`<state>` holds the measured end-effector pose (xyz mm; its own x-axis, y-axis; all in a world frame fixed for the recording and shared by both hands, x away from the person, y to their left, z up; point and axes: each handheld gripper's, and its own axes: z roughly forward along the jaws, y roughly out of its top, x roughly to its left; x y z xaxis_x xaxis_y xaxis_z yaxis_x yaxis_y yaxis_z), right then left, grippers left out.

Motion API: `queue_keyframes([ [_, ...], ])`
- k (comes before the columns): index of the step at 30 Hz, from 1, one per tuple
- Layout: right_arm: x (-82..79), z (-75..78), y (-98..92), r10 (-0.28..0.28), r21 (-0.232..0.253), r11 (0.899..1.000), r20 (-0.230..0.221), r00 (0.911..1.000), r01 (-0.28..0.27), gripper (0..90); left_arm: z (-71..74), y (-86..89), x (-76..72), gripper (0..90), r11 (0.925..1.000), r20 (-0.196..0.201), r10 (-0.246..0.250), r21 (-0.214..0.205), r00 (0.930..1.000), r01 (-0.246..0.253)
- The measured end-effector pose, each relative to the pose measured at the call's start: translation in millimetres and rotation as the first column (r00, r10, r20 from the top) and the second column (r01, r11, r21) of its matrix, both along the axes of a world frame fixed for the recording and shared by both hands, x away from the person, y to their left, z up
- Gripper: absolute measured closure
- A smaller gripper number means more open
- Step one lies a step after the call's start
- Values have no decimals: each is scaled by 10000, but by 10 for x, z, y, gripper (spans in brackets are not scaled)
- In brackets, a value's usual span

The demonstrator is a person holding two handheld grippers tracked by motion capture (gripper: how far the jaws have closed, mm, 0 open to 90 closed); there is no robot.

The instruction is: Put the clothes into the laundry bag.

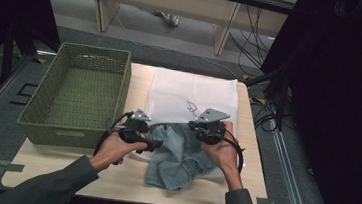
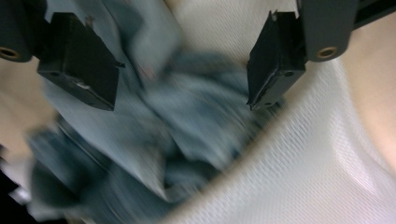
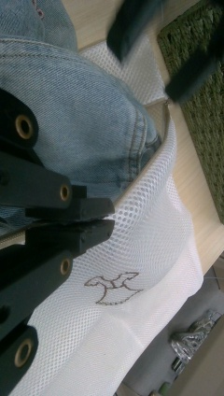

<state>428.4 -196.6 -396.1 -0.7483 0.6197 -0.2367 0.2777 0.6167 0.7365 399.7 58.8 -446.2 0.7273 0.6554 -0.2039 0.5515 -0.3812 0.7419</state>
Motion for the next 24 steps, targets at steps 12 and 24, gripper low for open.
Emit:
queue_keyframes([
  [12, -59, 24, 47, 352, -36, 9994, -54, 9994, -353, 890, -361, -663, 504, 755, 9915, 888, 1300, -61, 9875, -1300],
  [24, -55, -71, -20, -69, -66, 10000, -596, 9982, 65, 893, -410, -593, 541, 462, 9955, 266, 903, 273, 9956, -910],
])
